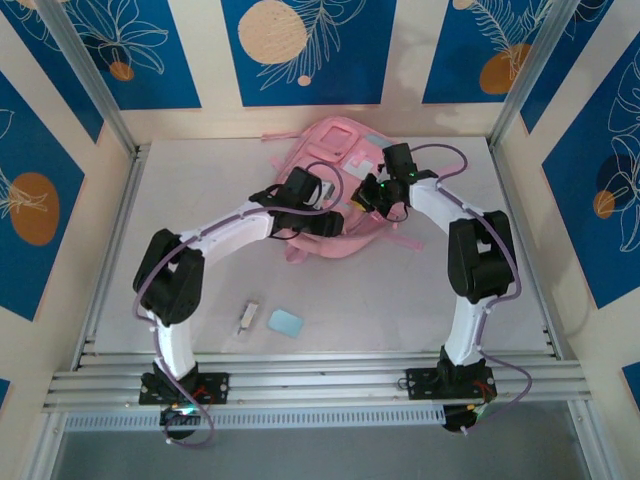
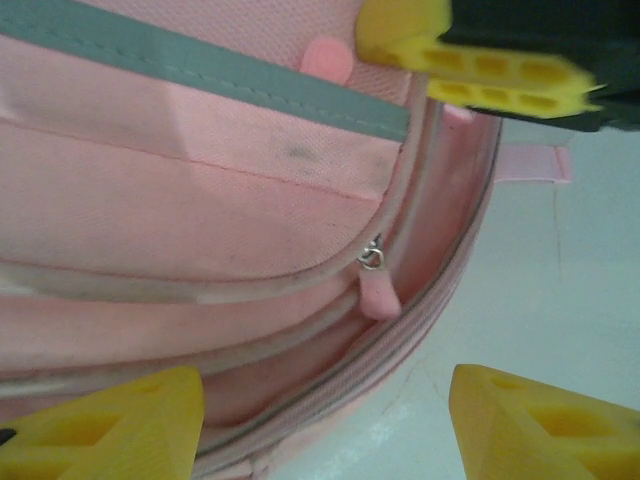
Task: Pack the student bag
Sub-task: Unzip the student bag at the top-center of the table.
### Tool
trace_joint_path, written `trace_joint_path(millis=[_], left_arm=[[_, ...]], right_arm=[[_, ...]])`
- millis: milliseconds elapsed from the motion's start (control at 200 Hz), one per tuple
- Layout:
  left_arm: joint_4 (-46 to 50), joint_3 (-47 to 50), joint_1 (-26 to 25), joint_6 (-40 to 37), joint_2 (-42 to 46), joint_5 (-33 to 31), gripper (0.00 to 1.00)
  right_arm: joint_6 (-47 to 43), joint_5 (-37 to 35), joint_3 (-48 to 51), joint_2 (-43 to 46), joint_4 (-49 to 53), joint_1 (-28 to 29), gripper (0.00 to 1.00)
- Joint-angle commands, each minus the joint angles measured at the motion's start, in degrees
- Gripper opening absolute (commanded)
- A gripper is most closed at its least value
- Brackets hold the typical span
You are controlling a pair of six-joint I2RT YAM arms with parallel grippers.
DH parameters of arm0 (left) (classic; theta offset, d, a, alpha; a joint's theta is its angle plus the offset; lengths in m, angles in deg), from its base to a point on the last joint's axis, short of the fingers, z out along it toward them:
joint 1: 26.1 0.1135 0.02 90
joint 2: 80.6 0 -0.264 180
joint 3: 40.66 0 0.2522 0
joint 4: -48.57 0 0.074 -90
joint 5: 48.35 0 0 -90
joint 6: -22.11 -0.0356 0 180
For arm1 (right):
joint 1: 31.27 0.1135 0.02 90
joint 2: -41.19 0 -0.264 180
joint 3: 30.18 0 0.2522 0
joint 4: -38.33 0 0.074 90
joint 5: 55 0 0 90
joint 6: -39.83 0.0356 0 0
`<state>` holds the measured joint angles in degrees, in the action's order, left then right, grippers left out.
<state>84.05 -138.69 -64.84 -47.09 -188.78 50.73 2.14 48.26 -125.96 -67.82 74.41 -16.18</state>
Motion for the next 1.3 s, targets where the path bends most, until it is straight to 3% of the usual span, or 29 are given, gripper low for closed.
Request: trace_joint_path(millis=[0, 430, 515, 595, 715, 855, 925, 1125, 1295], left_arm=[[-0.58, -3.74, -0.93, -1.59, -1.58, -2.83, 0.63], [5.04, -10.94, -2.81, 1.37, -9.13, -11.02, 0.49], [7.97, -12.92, -3.07, 0.63, -10.58, -13.49, 0.39], [9.12, -13.37, -3.08, 0.18, -11.00, -14.10, 0.22], [8.30, -12.49, -2.19, -0.38, -10.48, -7.81, 0.00], [5.50, -9.45, 1.64, -1.90, -9.25, 9.74, 0.00], [7.22, -8.63, 3.95, -4.38, -8.52, 12.92, 0.00], [16.86, -8.94, 10.11, -12.81, -6.45, -5.20, 0.00], [17.17, -10.40, 13.17, -15.45, -5.24, -11.13, 0.00]], right_arm=[[5.00, 6.65, -1.75, 3.78, -4.35, 0.21, 0.00], [14.21, 10.58, 2.07, 4.57, -13.76, 0.92, 0.00], [14.17, 10.57, 2.30, 4.94, -13.96, 0.85, 0.00], [13.59, 10.64, 2.65, 5.04, -14.02, 0.67, 0.00], [10.84, 11.58, 3.16, 4.86, -14.09, -0.32, 0.00], [3.22, 13.40, 2.92, 4.61, -10.89, -2.53, 0.00], [-1.77, 15.61, 2.60, 4.60, -8.47, -4.02, 0.00], [-17.10, 20.38, -1.48, 3.03, 6.84, -8.67, 0.00], [-25.78, 18.73, -3.56, 1.61, 14.73, -11.33, 0.00]])
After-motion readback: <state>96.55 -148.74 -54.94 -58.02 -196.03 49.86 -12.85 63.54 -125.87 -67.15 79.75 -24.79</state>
